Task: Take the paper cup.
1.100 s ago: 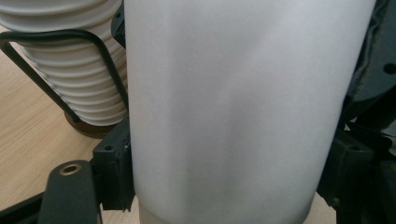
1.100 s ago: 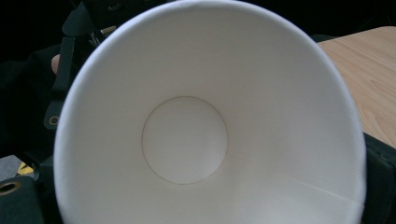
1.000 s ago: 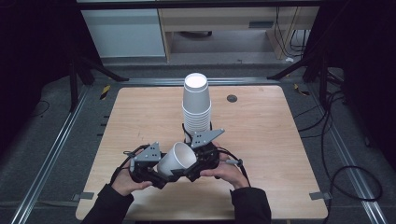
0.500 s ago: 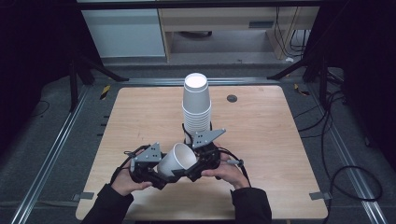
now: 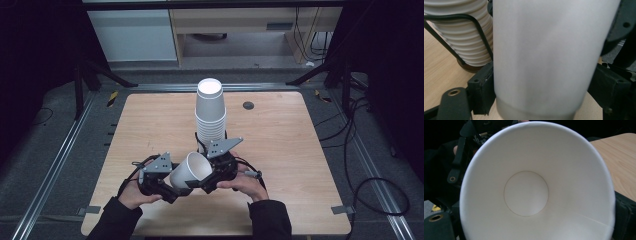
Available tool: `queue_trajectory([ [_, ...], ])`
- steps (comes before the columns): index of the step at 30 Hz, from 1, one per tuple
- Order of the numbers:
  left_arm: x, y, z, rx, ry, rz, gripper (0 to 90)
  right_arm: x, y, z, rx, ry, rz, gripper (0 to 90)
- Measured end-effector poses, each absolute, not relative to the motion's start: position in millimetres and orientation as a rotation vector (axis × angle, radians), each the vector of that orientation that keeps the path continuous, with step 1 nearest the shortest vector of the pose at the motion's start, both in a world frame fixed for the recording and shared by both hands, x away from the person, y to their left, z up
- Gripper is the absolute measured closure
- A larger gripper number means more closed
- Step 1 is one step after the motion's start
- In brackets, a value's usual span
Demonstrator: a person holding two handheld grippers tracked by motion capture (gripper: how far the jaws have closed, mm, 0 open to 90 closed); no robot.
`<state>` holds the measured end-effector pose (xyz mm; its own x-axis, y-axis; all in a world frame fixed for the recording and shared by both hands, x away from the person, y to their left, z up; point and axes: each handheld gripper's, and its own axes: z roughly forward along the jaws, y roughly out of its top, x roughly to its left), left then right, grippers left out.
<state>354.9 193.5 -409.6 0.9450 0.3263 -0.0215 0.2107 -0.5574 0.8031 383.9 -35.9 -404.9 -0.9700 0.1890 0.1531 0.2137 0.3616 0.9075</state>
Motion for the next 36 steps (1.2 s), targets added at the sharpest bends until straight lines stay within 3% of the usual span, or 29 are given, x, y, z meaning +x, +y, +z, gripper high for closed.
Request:
queue_trajectory([
  [23, 358.5, 189.7, -417.2, 2.269, 0.397, 0.158, 12.9, 387.4, -14.1, -389.8, -0.244, -2.818, -1.462, 8.0],
  [30, 357.8, 189.1, -417.7, 2.269, 0.399, 0.161, 21.1, 385.7, -11.4, -390.7, -0.229, -2.808, -1.45, 8.1],
  [36, 357.6, 189.6, -417.8, 2.273, 0.397, 0.161, 22.4, 385.7, -10.6, -391.2, -0.227, -2.804, -1.453, 8.0],
])
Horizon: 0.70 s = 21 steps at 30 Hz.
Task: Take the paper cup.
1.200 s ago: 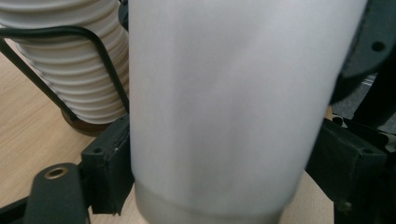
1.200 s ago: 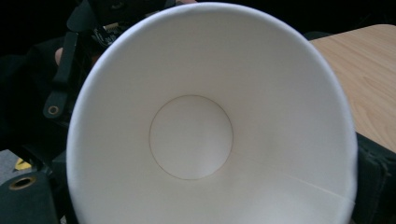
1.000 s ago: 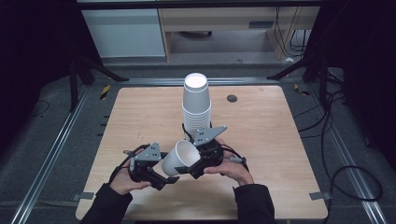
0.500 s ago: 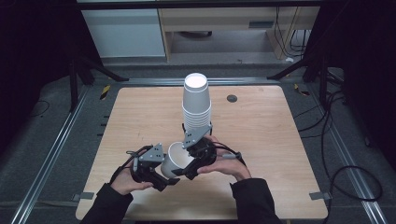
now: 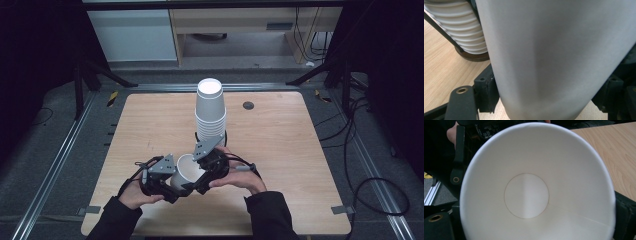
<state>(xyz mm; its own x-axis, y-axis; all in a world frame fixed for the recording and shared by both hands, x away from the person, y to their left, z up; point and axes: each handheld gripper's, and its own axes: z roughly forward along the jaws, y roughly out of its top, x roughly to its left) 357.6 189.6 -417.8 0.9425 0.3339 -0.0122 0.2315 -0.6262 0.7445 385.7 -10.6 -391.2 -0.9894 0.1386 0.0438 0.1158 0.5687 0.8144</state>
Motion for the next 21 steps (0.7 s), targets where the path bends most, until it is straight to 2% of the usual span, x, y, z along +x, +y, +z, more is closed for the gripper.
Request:
queue_trajectory([
  [9, 357.7, 190.9, -417.2, 2.263, 0.403, 0.158, 23.0, 386.3, -12.9, -393.4, 0.242, 2.725, 1.472, 3.8],
  [21, 359.0, 197.7, -414.5, 2.224, 0.422, 0.166, 23.0, 385.8, -35.2, -386.4, 0.297, 2.66, 1.592, 3.2],
])
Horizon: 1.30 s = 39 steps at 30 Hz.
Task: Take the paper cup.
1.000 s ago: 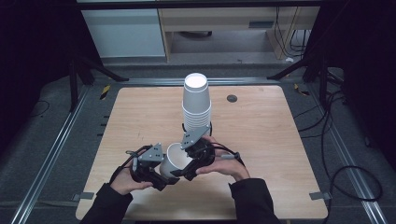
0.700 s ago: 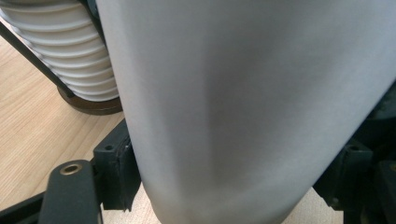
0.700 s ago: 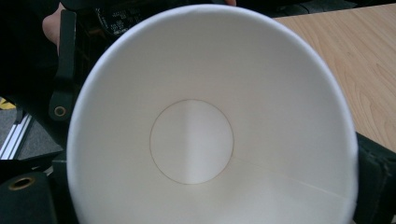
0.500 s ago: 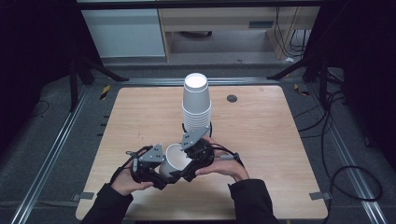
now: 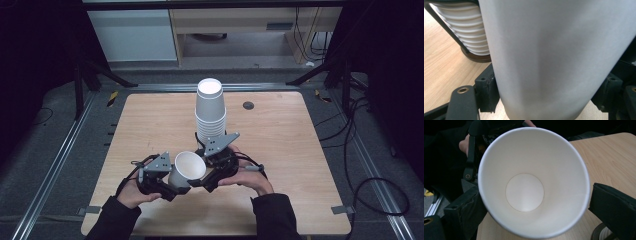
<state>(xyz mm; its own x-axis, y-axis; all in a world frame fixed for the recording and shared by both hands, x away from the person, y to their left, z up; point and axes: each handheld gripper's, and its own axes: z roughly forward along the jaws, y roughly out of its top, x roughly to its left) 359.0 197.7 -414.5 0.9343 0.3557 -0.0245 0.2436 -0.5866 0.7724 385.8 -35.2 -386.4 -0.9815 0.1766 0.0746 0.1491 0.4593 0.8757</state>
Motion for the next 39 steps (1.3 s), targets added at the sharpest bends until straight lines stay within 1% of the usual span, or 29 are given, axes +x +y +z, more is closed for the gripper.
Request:
queue_trajectory([
  [7, 358.4, 198.6, -411.8, 2.195, 0.429, 0.176, 23.0, 385.7, -43.6, -393.1, 0.35, 2.633, 1.671, 3.4],
  [23, 355.7, 195.2, -408.6, 2.18, 0.425, 0.188, 23.0, 384.2, -24.3, -405.8, 0.363, 2.606, 1.784, 4.2],
  [31, 354.8, 193.8, -408.5, 2.183, 0.419, 0.191, 22.9, 384.1, -21.6, -406.8, 0.361, 2.604, 1.81, 7.2],
  [39, 354.6, 193.3, -408.7, 2.188, 0.417, 0.19, 22.9, 383.0, -20.9, -408.0, 0.357, 2.595, 1.814, 12.9],
])
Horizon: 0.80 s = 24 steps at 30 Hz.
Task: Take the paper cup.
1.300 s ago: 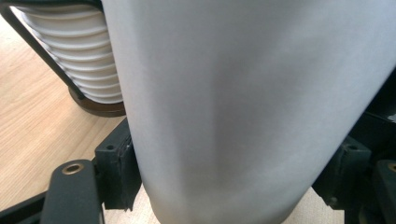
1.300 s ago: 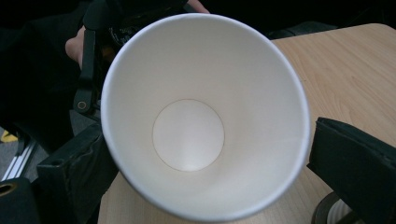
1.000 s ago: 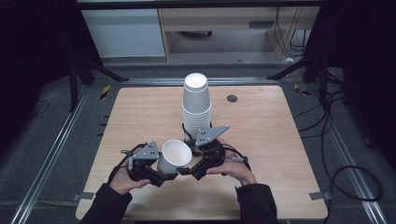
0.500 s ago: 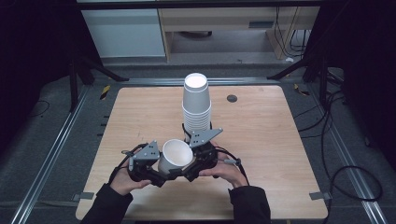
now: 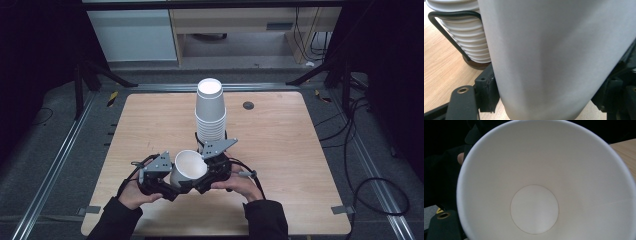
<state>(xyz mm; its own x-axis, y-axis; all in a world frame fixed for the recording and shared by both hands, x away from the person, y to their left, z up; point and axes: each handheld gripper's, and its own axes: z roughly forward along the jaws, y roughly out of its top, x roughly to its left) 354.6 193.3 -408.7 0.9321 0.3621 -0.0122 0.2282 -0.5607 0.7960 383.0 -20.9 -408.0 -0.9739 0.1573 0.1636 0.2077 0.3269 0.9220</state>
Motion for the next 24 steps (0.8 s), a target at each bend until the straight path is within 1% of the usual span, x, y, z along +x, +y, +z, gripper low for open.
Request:
queue_trajectory([
  [15, 354.9, 192.9, -409.2, 2.185, 0.415, 0.188, 21.3, 382.4, -22.6, -406.8, -0.337, -2.531, -1.754, 15.0],
  [24, 357.6, 194.9, -413.7, 2.213, 0.437, 0.197, 17.0, 384.4, -35.5, -394.2, -0.364, -2.557, -1.796, 15.1],
])
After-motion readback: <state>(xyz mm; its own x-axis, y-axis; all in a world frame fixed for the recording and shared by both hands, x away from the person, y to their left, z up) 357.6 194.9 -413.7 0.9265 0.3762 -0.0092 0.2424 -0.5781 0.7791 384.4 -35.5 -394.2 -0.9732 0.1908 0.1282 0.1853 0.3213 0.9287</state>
